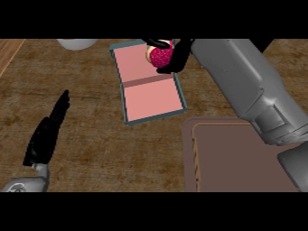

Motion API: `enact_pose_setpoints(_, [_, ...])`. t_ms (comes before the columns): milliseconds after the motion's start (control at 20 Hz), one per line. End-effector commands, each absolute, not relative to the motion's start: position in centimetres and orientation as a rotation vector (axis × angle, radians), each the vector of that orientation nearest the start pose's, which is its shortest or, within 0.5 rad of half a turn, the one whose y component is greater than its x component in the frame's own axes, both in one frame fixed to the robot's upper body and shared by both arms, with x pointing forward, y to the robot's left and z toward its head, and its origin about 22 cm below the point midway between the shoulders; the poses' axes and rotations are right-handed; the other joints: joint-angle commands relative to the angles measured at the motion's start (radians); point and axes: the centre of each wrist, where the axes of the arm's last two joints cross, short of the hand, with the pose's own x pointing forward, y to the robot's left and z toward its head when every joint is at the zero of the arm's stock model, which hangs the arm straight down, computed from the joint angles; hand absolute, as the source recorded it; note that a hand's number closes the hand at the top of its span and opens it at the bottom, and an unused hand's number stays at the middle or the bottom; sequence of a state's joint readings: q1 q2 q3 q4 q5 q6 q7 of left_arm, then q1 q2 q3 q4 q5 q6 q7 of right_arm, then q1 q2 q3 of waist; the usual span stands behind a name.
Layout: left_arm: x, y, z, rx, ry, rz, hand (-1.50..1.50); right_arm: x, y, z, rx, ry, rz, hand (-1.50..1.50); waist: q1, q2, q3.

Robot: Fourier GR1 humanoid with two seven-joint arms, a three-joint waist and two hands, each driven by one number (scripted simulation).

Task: Pick the cupcake from the tray and place it in the cardboard box

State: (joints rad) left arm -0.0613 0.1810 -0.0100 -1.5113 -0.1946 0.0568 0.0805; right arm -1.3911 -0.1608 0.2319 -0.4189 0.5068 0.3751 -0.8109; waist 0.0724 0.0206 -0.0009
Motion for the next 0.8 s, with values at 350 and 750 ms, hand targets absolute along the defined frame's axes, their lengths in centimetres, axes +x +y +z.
enact_pose_setpoints(350, [26.1,25.6,0.4,0.323,-1.482,-0.255,0.00,44.8,-3.0,15.0,0.305,-1.812,1.745,-1.50,0.010,0.004,-0.001])
enact_pose_setpoints(750, [27.0,25.7,1.7,0.305,-1.498,-0.295,0.00,44.3,-4.0,12.2,0.406,-1.805,1.613,-1.50,0.047,0.008,-0.001])
